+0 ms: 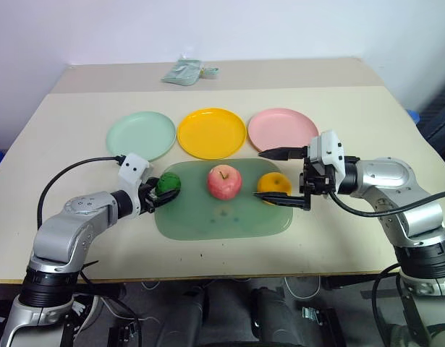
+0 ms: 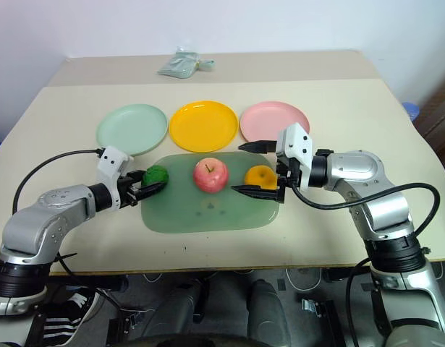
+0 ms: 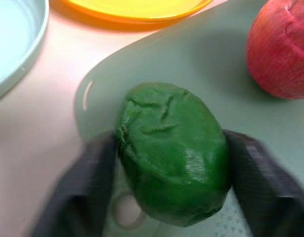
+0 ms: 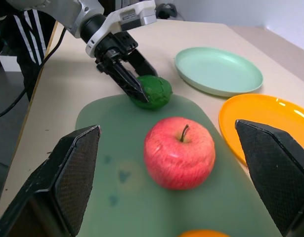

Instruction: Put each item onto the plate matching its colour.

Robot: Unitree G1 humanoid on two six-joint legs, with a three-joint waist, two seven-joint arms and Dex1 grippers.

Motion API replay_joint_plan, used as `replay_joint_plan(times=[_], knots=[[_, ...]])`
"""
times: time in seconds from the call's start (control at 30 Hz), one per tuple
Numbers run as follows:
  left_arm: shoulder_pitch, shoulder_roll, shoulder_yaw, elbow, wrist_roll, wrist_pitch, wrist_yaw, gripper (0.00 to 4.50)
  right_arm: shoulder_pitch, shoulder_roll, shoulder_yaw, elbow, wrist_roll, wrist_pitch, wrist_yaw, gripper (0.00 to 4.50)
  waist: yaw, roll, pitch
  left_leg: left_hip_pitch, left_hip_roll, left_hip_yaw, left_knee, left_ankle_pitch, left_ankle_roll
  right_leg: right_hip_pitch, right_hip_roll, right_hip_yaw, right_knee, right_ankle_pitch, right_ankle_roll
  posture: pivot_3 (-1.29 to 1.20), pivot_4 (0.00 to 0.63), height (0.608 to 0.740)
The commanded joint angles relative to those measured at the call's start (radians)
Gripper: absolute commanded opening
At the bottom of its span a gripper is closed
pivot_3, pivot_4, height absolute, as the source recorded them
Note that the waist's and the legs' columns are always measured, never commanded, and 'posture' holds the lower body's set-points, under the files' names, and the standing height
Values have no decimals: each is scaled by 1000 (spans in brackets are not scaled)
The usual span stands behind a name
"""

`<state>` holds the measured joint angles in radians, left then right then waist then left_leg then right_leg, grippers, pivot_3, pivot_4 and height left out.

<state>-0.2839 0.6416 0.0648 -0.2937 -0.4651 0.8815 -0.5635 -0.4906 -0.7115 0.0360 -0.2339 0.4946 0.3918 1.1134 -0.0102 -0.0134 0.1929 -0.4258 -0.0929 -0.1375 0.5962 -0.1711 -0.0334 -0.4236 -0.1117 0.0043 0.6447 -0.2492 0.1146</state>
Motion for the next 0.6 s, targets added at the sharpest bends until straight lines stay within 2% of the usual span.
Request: replay_joint_plan(times=[0.03, 0.23, 0.4, 0.47, 0.6], knots=[[-16, -1, 13, -3, 11, -27, 1, 2654, -25, 4, -19, -29, 6, -6, -12, 4500, 0, 0, 0, 0, 0, 0, 0, 0, 0, 0, 0, 0, 0, 0, 0, 0, 150, 740], [-111, -43, 88, 48, -9, -42, 49, 2654, -21, 5, -29, -31, 14, -10, -18, 4500, 0, 0, 0, 0, 0, 0, 0, 0, 0, 0, 0, 0, 0, 1, 2, 0, 150, 740], [-206, -32, 139, 147, 34, -112, 88, 2654, -32, 16, -22, -16, -5, -29, -30, 4500, -2, 0, 0, 0, 0, 0, 0, 0, 0, 0, 0, 0, 0, 2, 3, 0, 150, 740], [-242, -23, 156, 220, 70, -179, 104, 2654, -43, 26, -22, -9, -12, -37, -48, 4500, -5, 0, 0, 0, 0, 0, 0, 0, 0, 0, 1, 0, 0, 2, 3, 0, 150, 740], [-363, -18, 165, 487, 141, -361, 119, 2654, -114, 84, -29, 53, -43, -53, -129, 4500, -2, 0, 0, 0, 0, 0, 0, 0, 0, 0, 2, 0, 1, 2, 3, 0, 150, 740]])
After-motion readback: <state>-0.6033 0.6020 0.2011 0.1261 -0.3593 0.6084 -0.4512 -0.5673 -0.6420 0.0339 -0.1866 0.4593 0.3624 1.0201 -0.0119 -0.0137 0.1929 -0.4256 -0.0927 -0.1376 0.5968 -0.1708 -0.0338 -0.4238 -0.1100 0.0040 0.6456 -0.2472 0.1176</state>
